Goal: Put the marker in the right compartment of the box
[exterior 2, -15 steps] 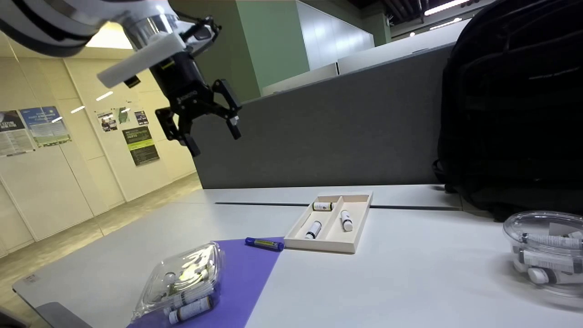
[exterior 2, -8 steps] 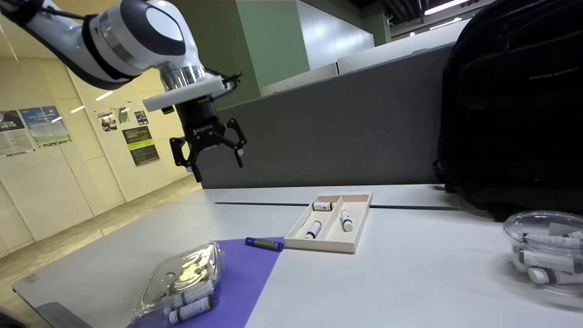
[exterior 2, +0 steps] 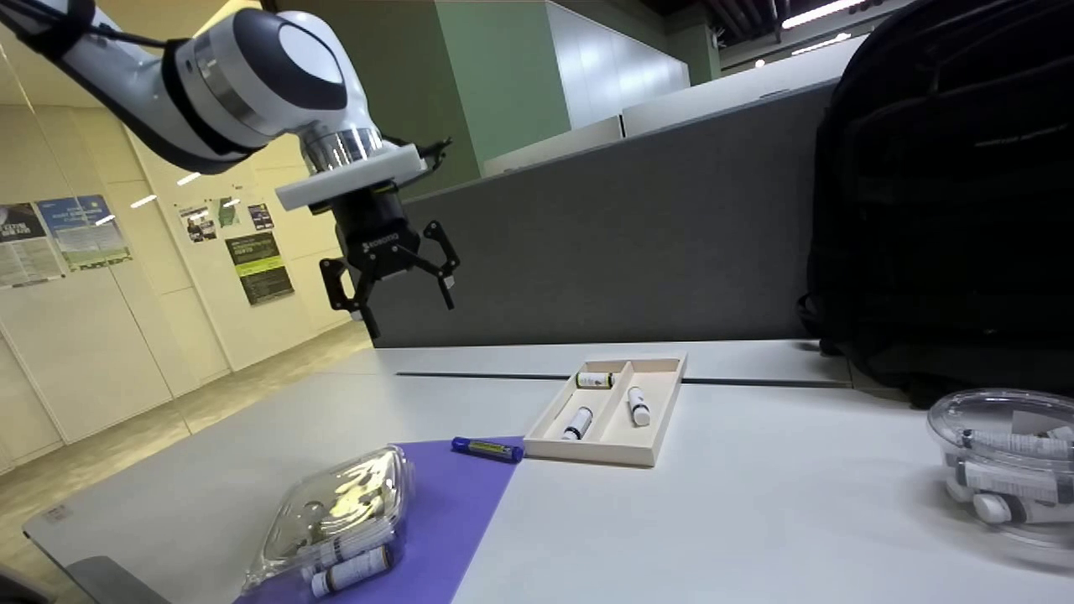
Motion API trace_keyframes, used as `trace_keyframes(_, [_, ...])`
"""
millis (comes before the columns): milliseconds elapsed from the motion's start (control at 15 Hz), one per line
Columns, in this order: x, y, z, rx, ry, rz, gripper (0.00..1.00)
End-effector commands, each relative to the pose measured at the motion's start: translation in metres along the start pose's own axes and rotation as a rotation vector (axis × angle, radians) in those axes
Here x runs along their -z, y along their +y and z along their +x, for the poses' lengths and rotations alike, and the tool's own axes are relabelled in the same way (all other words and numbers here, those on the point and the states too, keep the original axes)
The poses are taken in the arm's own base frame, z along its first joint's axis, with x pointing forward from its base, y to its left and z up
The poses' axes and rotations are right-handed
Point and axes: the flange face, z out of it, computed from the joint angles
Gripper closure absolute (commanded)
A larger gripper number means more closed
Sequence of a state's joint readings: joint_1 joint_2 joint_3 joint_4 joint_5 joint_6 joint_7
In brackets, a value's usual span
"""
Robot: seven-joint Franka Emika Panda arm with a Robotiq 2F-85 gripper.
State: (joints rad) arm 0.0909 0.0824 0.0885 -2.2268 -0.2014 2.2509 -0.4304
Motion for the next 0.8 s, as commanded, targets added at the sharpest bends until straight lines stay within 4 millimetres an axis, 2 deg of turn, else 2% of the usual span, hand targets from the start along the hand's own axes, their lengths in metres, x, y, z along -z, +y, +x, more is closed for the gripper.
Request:
trace_keyframes(0, [-0.004, 0.008, 0.009, 0.174, 0.030, -0.099, 0.00])
trace_keyframes(200, [-0.020, 0.030, 0.021, 0.265, 0.071, -0.134, 0.00])
trace_keyframes(733, [-0.105, 0.056, 0.045, 0.543, -0.032, 0.004, 0.00])
